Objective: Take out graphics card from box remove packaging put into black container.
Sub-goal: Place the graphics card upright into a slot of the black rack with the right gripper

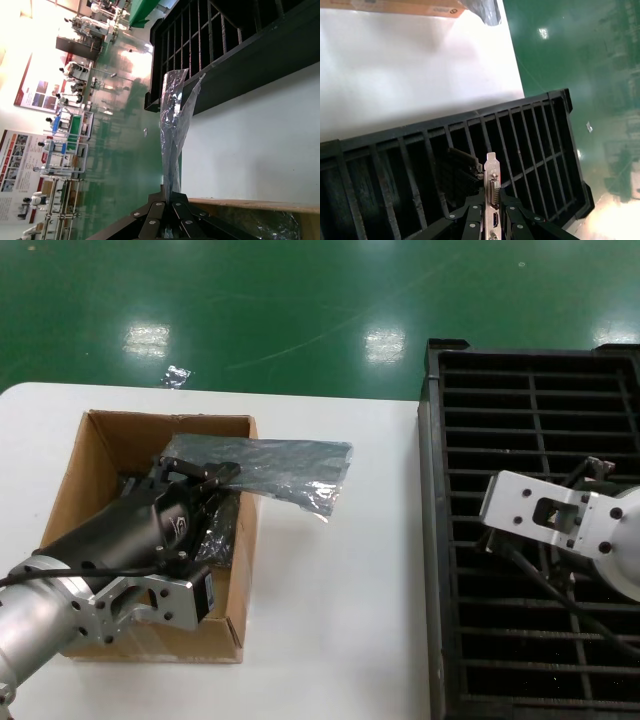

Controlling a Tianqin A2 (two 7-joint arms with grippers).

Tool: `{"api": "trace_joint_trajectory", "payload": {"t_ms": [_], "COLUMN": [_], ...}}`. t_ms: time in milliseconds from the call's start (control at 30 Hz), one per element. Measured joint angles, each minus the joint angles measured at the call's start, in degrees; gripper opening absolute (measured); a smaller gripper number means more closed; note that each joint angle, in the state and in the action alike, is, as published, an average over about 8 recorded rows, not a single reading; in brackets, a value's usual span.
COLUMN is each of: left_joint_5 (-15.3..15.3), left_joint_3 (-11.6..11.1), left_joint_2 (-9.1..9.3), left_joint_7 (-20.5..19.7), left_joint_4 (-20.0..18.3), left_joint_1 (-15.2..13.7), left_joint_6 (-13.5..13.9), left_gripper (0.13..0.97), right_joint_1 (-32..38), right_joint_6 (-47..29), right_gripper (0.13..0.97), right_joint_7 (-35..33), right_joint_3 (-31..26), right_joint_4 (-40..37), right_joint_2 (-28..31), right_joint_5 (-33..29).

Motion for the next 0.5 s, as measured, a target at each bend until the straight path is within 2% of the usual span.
{"api": "trace_joint_trajectory", "payload": {"t_ms": [500], "left_joint_5": [0.00], "left_joint_3": [0.00], "left_joint_2": [0.00], "left_joint_7": [-0.02], "left_joint_4": [0.00], "left_joint_1": [0.00], "left_joint_6": [0.00], "left_gripper": [0.139], "right_joint_1": [0.59], "right_joint_6": [0.00], "right_gripper": [0.178], "right_joint_7": [-2.21], "right_joint_3": [0.01], "right_joint_4": [0.00], "right_joint_2": [-0.08], "right_joint_5": [1.84]}}
